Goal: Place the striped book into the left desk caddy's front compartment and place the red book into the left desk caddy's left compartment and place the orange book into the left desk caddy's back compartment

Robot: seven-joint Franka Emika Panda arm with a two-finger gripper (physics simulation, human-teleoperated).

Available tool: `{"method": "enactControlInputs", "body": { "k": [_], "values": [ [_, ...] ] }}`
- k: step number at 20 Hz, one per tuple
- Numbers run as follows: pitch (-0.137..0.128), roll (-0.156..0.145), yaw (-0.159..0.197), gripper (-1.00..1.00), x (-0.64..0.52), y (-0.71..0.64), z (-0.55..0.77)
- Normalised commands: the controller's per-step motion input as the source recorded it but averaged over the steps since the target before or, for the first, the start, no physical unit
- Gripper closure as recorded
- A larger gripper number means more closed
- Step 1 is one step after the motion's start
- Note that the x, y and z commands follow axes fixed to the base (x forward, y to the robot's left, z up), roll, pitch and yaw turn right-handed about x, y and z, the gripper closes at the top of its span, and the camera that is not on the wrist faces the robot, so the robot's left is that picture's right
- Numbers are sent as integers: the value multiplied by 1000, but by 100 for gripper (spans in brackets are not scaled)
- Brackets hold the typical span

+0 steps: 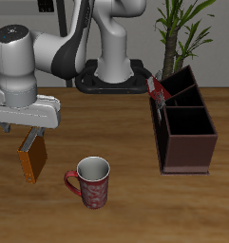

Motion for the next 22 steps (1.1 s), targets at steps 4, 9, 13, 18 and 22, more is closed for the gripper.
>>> {"method": "enactControlInputs", "body": {
  "k": [4, 9, 13, 18, 22],
  "values": [
    [-10, 2, -34, -100, 6, 65, -237],
    [1, -27, -34, -100, -32, -60, -193],
    [45, -3, -5, -100, -15, -34, -256],
    [25, 7, -8, 100, 16, 6, -198],
    [14, 17, -13, 100, -16, 26, -97]
  ]
}}
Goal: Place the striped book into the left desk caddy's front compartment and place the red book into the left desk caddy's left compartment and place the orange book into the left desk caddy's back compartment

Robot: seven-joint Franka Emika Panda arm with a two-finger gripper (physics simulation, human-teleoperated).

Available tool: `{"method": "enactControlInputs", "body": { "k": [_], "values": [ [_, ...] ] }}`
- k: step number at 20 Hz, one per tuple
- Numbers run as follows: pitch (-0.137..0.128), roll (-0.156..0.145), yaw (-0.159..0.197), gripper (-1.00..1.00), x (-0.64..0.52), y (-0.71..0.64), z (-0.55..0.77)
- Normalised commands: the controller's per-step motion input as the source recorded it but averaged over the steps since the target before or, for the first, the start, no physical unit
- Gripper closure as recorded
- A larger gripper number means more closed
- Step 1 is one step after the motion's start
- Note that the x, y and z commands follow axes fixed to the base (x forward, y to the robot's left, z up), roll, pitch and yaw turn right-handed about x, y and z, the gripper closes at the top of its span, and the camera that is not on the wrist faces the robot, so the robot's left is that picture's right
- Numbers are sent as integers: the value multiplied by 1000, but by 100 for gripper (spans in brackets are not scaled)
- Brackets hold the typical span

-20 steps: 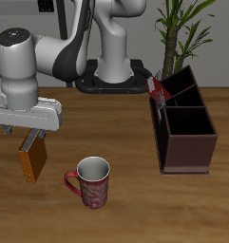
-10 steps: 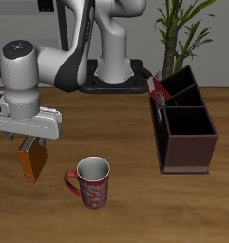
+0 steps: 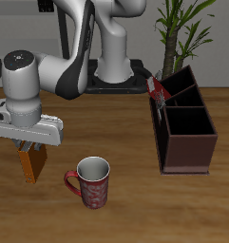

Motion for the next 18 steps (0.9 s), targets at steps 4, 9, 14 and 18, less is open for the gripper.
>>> {"method": "enactControlInputs", "body": {
  "k": [4, 9, 14, 18],
  "values": [
    [5, -8, -23, 100, -65, -37, 90],
    [-24, -70, -26, 100, -103, 71, 263],
    [-39, 1, -34, 100, -211, 464, 416],
    [-35, 2, -43, 100, -406, 512, 383]
  ]
}}
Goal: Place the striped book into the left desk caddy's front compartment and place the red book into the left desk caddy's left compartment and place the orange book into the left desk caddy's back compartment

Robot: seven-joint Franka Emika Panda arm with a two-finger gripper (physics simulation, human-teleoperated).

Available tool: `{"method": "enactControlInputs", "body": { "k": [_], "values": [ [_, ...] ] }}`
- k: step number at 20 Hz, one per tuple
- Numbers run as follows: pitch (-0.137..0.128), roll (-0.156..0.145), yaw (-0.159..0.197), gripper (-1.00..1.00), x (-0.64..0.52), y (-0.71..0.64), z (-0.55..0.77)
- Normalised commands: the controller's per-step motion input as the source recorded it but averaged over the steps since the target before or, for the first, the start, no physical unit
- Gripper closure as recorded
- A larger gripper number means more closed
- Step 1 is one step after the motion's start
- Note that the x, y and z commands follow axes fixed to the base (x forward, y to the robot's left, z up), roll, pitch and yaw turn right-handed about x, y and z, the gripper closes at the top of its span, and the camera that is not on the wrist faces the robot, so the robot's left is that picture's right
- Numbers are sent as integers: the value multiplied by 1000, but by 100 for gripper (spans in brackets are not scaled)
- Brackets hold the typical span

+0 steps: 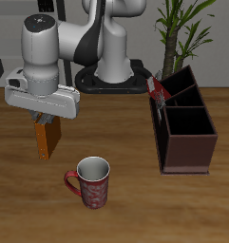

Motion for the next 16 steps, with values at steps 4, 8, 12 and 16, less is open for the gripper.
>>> {"method": "enactControlInputs", "body": {
  "k": [4, 8, 12, 16],
  "values": [
    [13, 35, -66, 100, -360, 478, 255],
    [-30, 10, 46, 100, -434, 688, 339],
    [1, 41, -2, 100, -326, 525, 325],
    [-7, -12, 16, 100, -200, 391, 314]
  ]
}}
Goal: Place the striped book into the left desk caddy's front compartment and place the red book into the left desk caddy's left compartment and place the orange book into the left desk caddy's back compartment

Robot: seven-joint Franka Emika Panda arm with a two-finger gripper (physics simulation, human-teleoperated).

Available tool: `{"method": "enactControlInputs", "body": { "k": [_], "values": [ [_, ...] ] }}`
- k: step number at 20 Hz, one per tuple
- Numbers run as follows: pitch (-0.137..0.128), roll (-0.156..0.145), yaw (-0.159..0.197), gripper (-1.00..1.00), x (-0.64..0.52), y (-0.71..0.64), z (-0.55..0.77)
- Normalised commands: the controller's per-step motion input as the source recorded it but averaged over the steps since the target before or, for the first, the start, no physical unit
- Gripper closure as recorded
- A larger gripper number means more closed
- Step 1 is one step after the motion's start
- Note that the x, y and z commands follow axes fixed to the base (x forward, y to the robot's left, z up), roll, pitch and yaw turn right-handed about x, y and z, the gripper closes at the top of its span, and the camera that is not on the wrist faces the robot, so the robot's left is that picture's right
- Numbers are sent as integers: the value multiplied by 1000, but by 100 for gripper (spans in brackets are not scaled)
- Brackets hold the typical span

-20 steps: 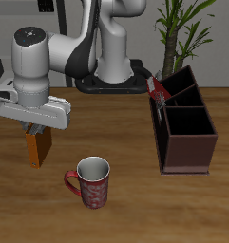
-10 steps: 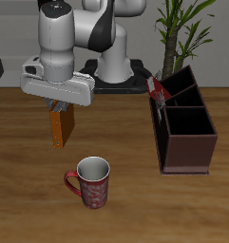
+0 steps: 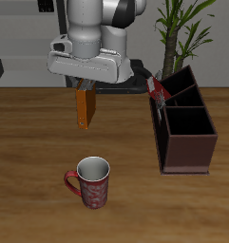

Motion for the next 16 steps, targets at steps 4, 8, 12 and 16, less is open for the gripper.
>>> {"method": "enactControlInputs", "body": {
  "k": [4, 8, 12, 16],
  "values": [
    [10, -24, 7, 100, -74, 307, 304],
    [3, 43, 14, 100, -184, 468, 261],
    [42, 15, 6, 100, -143, 276, 97],
    [17, 53, 13, 100, -157, 402, 58]
  ]
}}
